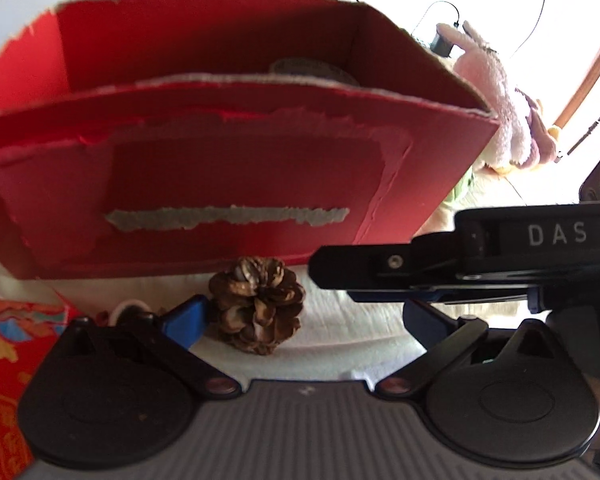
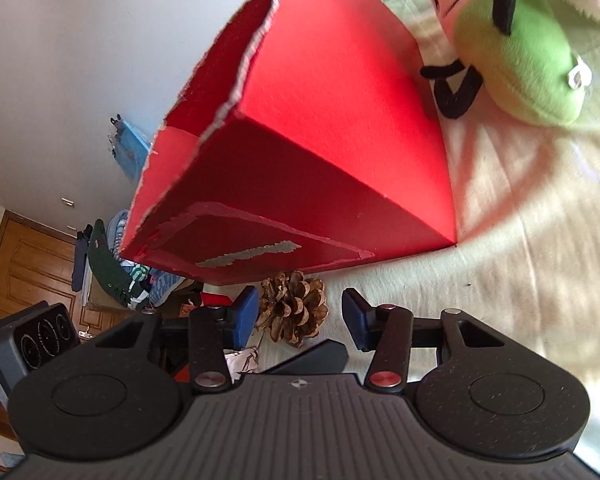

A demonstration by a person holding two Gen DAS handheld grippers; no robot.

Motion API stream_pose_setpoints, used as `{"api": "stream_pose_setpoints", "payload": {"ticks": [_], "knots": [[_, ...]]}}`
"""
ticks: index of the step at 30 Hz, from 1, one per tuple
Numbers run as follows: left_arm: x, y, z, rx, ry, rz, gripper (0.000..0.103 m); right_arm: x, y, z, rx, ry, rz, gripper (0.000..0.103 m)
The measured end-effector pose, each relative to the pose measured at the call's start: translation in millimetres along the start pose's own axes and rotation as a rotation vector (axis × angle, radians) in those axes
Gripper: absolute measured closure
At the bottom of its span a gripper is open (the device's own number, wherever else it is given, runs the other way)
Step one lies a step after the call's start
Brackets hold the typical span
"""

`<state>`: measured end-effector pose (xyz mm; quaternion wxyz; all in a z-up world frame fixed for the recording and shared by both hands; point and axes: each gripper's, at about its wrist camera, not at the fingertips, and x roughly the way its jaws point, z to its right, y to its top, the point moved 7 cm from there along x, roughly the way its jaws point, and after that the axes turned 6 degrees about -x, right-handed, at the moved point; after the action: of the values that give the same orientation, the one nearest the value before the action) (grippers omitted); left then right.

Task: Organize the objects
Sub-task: 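Close the right tool around the brown pine cone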

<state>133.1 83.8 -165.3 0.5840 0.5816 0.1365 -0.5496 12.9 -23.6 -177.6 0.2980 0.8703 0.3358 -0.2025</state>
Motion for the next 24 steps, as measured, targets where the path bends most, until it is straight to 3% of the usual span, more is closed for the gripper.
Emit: {"api": "stream_pose_setpoints", "payload": {"ticks": [6,17,24], "knots": [[6.0,2.5,-0.4,0.072,-0.005,0.002,0.001,9.7,-0.7,4.5,0.011,-0.009,-0.015,0.056],[2.5,4.7,-7.4,0.081,-0.037,0.014,0.003,10.0,-2.4,10.5,0.048,0.033,-0.055,0.061],[-3.9,2.1,-11.3,0.087,-0.046,0.009,0.006,4.7,-6.3,8.4,0.007,0.053,-0.075,0.061]]}}
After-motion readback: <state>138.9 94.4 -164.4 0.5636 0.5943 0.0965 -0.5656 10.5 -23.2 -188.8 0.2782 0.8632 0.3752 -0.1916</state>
